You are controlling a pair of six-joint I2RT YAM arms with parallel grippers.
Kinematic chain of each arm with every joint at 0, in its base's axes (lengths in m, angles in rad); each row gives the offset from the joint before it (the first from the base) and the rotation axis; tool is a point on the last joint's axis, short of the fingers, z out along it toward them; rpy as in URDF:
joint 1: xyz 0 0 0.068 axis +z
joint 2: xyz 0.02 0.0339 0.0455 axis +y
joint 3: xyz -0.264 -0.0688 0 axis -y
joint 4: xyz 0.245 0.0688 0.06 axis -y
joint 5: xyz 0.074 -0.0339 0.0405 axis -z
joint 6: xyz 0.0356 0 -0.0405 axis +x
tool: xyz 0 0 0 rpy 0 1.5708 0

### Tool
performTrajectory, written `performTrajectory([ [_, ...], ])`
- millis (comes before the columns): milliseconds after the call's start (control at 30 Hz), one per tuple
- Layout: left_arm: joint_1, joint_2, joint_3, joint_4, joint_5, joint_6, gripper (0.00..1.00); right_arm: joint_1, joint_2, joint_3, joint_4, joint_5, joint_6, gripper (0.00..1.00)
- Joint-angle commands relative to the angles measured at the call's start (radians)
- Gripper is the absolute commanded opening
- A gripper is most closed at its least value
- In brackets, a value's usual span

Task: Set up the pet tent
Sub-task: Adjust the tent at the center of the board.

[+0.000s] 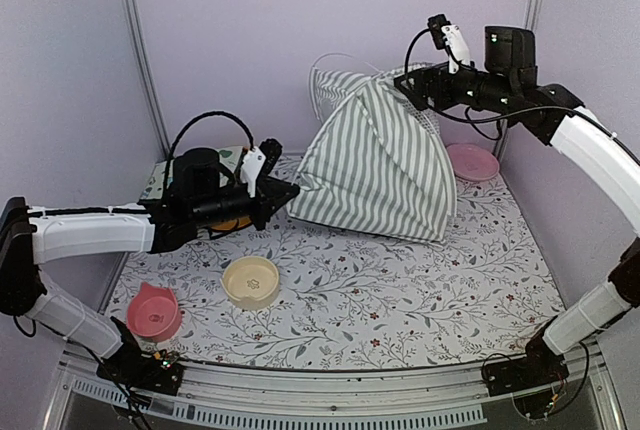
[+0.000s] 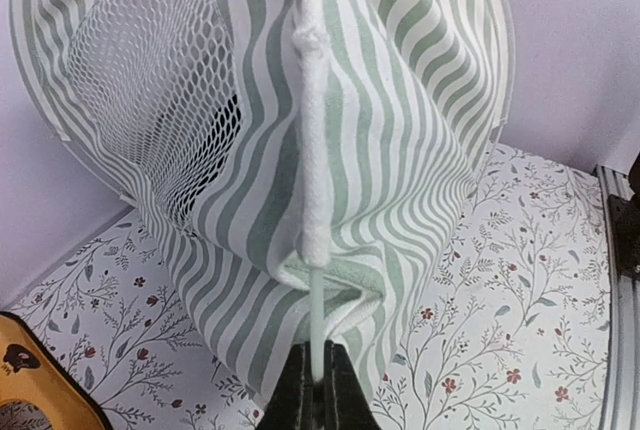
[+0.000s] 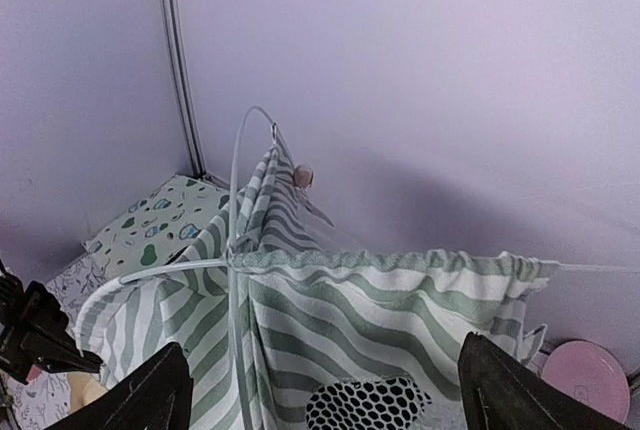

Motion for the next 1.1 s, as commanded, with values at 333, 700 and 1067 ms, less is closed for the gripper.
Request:
performTrajectory([
  [333,0.010,-0.042,0.005,0.020,0.041,0.021,0.00,-0.025,0.177,0.174,-0.064,0.010,-0.070,0.41],
  [700,0.010,-0.154,-0.078,0.071,-0.026,0.004,0.00,-0.413,0.213,0.166,-0.054,-0.155,0.307,0.00],
  [1067,0.019,-0.236,-0.076,0.032,-0.047,0.036,0.00,-0.395,0.119,0.086,-0.005,-0.303,0.284,0.28],
])
